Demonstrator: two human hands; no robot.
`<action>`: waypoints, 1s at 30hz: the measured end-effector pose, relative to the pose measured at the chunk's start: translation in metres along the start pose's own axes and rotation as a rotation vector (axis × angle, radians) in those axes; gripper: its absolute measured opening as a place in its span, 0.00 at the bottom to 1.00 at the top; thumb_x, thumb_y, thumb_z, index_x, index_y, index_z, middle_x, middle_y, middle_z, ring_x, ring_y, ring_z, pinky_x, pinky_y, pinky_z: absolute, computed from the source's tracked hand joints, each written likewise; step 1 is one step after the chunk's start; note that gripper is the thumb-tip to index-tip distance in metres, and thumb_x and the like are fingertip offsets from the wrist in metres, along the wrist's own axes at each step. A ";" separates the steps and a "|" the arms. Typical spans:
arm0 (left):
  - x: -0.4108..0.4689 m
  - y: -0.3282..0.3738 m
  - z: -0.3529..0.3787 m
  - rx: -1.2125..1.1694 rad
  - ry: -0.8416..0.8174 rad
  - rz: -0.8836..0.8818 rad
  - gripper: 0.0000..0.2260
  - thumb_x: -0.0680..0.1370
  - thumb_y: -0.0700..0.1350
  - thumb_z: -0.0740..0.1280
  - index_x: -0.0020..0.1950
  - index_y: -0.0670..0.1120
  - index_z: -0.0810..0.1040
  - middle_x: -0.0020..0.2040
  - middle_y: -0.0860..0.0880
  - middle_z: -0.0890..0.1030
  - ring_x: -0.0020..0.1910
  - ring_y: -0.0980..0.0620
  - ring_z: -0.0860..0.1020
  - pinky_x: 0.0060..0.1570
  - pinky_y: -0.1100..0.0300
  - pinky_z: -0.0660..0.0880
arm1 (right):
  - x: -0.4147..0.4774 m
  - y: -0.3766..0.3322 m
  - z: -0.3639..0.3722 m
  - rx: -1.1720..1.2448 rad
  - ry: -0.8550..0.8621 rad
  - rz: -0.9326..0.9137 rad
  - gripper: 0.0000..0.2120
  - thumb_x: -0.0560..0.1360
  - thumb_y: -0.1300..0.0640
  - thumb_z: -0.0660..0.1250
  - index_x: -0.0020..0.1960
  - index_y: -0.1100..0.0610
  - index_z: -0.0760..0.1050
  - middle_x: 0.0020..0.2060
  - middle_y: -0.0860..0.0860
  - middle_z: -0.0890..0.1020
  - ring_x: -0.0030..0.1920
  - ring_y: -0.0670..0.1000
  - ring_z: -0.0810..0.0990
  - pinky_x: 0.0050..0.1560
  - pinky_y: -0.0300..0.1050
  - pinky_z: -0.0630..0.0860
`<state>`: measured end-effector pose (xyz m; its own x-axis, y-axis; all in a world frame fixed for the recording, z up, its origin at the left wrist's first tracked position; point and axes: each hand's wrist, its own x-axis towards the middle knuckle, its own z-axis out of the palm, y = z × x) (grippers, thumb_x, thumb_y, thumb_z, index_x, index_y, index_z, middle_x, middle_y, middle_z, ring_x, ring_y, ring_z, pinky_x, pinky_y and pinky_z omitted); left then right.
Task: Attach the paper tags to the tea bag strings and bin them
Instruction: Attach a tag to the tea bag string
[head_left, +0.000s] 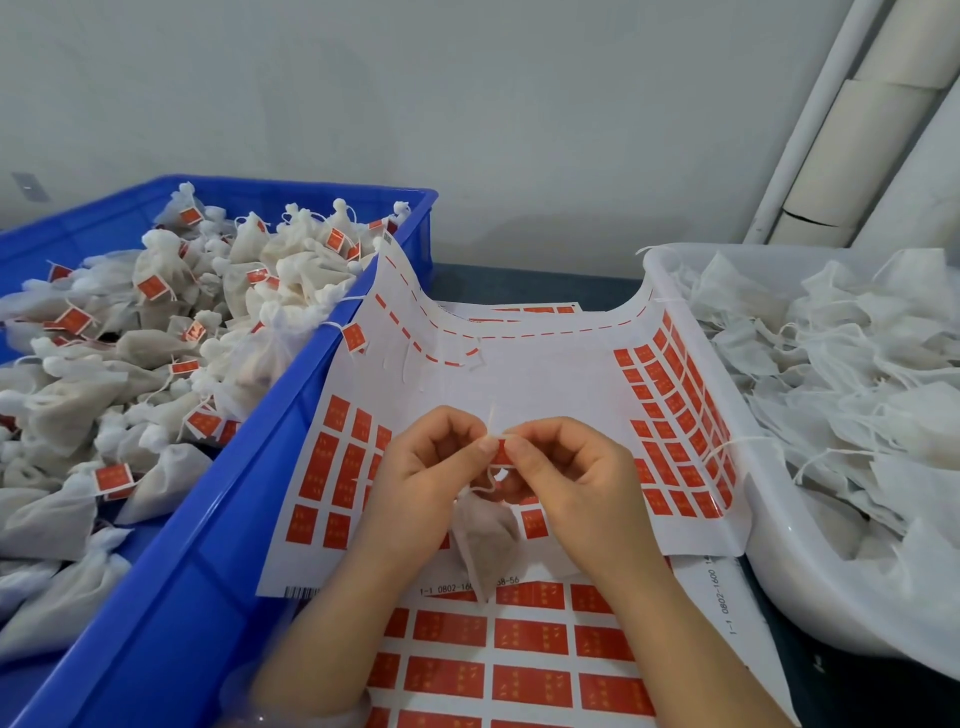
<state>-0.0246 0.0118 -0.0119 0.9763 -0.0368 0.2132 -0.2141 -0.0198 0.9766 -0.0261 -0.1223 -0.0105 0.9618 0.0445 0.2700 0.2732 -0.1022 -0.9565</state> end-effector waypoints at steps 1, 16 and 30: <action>0.000 0.000 0.000 0.007 0.011 0.000 0.05 0.76 0.39 0.64 0.40 0.45 0.77 0.32 0.52 0.79 0.32 0.55 0.78 0.35 0.66 0.76 | 0.000 0.000 0.000 0.019 -0.001 0.006 0.04 0.73 0.57 0.68 0.45 0.48 0.78 0.36 0.44 0.83 0.37 0.44 0.83 0.35 0.32 0.77; 0.000 -0.002 0.002 0.114 0.053 0.021 0.03 0.74 0.42 0.67 0.42 0.47 0.79 0.33 0.53 0.81 0.33 0.55 0.80 0.34 0.68 0.76 | 0.001 0.002 -0.002 -0.065 0.013 -0.014 0.03 0.72 0.53 0.67 0.41 0.46 0.77 0.35 0.39 0.82 0.34 0.41 0.81 0.32 0.29 0.75; 0.000 -0.001 0.001 0.075 0.031 0.009 0.02 0.72 0.45 0.68 0.41 0.47 0.80 0.34 0.53 0.81 0.33 0.55 0.80 0.34 0.68 0.76 | 0.001 0.002 -0.004 -0.090 0.000 -0.055 0.06 0.72 0.58 0.69 0.40 0.47 0.78 0.33 0.38 0.82 0.34 0.41 0.81 0.32 0.29 0.74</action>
<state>-0.0246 0.0112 -0.0134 0.9746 -0.0066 0.2240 -0.2237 -0.0945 0.9701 -0.0242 -0.1260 -0.0115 0.9453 0.0525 0.3220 0.3260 -0.1889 -0.9263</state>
